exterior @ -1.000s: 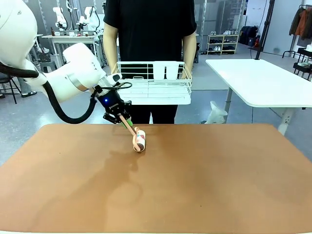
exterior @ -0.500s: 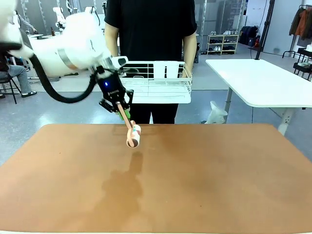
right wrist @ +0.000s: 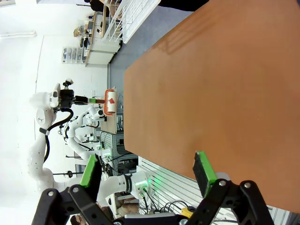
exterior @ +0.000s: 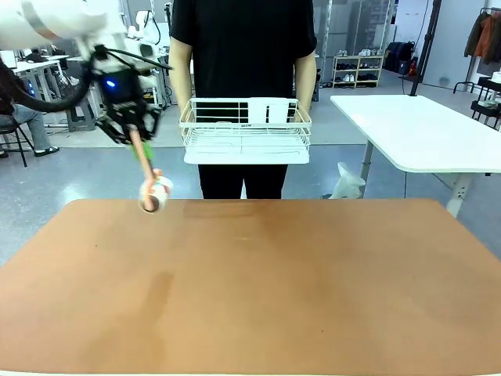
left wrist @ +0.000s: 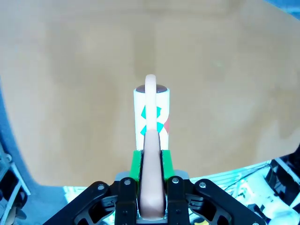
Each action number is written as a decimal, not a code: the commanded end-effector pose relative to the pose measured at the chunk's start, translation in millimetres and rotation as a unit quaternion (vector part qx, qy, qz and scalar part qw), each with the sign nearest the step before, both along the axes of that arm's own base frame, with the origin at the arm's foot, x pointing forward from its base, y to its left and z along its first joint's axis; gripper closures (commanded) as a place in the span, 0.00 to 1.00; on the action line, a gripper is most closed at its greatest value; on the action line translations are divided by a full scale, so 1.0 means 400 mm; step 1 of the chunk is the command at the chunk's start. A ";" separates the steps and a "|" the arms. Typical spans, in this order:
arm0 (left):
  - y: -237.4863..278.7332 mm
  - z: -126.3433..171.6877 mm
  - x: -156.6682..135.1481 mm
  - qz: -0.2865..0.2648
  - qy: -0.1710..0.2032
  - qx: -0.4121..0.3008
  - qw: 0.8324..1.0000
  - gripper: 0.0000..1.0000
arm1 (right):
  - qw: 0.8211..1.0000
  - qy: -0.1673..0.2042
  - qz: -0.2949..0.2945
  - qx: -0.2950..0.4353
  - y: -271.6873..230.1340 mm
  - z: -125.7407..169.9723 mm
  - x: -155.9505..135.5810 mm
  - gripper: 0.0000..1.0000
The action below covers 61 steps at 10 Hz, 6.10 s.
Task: Clean the table.
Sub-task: Clean the table with the Lint Roller when the human lifts the Dish drying rack, then place the Lint Roller down when the Dish drying rack is positioned in the middle of the table.
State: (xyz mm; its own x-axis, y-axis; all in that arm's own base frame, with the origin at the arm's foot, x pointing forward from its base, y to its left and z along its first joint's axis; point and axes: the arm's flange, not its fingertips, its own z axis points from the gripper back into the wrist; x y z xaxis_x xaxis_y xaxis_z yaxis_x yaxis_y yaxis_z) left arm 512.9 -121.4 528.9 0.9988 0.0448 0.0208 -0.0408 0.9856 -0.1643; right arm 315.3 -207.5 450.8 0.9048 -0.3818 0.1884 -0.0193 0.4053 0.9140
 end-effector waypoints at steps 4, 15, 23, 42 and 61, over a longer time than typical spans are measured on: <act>0.273 0.124 -0.124 -0.041 -0.064 0.019 0.997 0.79 | 1.000 -0.006 -0.001 0.005 0.002 0.009 -0.004 0.00; 0.269 0.149 -0.102 -0.028 -0.051 0.019 0.998 0.79 | 1.000 -0.006 -0.001 0.005 0.002 0.009 -0.004 0.00; 0.269 0.149 -0.102 -0.028 -0.051 0.019 0.998 0.79 | 1.000 -0.006 -0.001 0.005 0.002 0.009 -0.004 0.00; 0.277 0.152 -0.050 0.107 -0.063 -0.073 0.990 0.79 | 1.000 -0.006 -0.001 0.005 0.002 0.009 -0.004 0.00; 0.308 -0.344 0.215 0.651 -0.061 -0.106 0.749 0.79 | 1.000 -0.006 -0.001 0.005 0.002 0.009 -0.004 0.00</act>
State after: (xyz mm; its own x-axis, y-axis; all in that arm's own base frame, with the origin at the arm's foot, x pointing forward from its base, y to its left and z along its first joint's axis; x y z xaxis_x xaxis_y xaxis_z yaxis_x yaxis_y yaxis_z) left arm 599.1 4.2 396.5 0.1643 0.9855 -0.0418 -0.9083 0.1347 -0.3961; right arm 315.2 -207.4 450.8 0.9050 -0.3817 0.1880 -0.0189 0.4054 0.9139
